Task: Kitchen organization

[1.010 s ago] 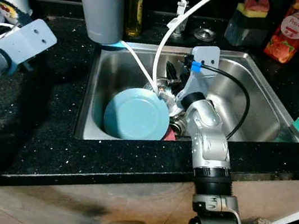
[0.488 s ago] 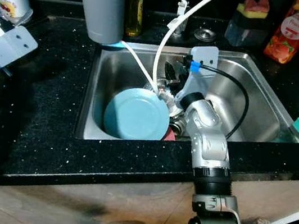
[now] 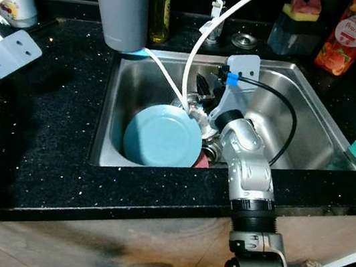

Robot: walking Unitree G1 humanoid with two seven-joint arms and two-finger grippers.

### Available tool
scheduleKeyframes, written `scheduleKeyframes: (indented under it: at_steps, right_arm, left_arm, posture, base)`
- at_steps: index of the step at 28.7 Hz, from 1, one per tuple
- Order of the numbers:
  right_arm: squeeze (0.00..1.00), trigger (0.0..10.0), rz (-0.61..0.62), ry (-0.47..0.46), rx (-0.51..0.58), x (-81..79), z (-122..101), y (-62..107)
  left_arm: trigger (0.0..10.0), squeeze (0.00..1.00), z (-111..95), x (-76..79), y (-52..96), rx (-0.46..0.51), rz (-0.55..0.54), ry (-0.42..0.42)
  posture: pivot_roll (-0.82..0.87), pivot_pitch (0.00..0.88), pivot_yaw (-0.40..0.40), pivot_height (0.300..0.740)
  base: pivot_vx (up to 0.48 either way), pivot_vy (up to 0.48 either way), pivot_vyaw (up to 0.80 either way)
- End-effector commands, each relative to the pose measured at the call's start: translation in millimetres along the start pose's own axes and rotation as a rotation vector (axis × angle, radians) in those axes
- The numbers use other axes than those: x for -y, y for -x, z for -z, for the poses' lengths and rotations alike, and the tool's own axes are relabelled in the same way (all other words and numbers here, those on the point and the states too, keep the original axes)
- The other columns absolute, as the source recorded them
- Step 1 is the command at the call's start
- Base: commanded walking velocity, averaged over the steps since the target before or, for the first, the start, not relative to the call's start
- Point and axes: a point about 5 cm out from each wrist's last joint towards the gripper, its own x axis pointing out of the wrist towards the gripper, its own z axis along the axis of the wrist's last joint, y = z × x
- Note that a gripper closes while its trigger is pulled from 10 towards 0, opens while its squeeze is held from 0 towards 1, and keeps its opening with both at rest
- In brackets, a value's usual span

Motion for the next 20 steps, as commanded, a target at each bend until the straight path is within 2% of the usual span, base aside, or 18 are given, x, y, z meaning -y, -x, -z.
scheduleKeyframes:
  at_steps: [1,7,13,16,17,20]
  right_arm:
    - [0.0,10.0,-0.001,-0.006,-0.014,0.6,0.3,-1.2]
    - [0.0,10.0,-0.004,-0.007,-0.015,0.2,0.6,-1.6]
    - [0.0,10.0,-0.007,-0.008,-0.017,-0.1,1.0,-1.3]
    - [0.0,10.0,-0.008,-0.008,-0.019,-0.1,1.0,-1.2]
    - [0.0,10.0,-0.008,-0.008,-0.019,-0.1,1.0,-1.2]
    - [0.0,10.0,-0.009,-0.008,-0.02,-0.3,1.1,-1.2]
  left_arm:
    - [0.0,0.0,-2.9,4.8,-1.8,0.009,0.031,-0.002]
    - [0.0,0.0,-6.4,9.8,-0.7,0.025,0.078,-0.012]
    - [0.0,0.0,-20.9,25.7,4.4,0.083,0.179,-0.015]
    - [0.0,0.0,-43.7,48.0,14.1,0.177,0.288,-0.006]
    - [0.0,0.0,-43.7,48.0,14.1,0.177,0.288,-0.006]
    - [0.0,0.0,-59.2,67.6,24.5,0.244,0.386,0.0]
  posture:
    - [0.03,0.071,-0.044,0.74]
    - [0.03,0.071,-0.045,0.74]
    - [0.03,0.073,-0.046,0.74]
    - [0.03,0.073,-0.043,0.74]
    - [0.03,0.073,-0.043,0.74]
    - [0.03,0.073,-0.041,0.74]
  base:
    - [0.0,0.0,0.0]
    - [0.0,0.0,0.0]
    - [0.0,0.0,0.0]
    - [0.0,0.0,0.0]
    - [0.0,0.0,0.0]
    - [0.0,0.0,0.0]
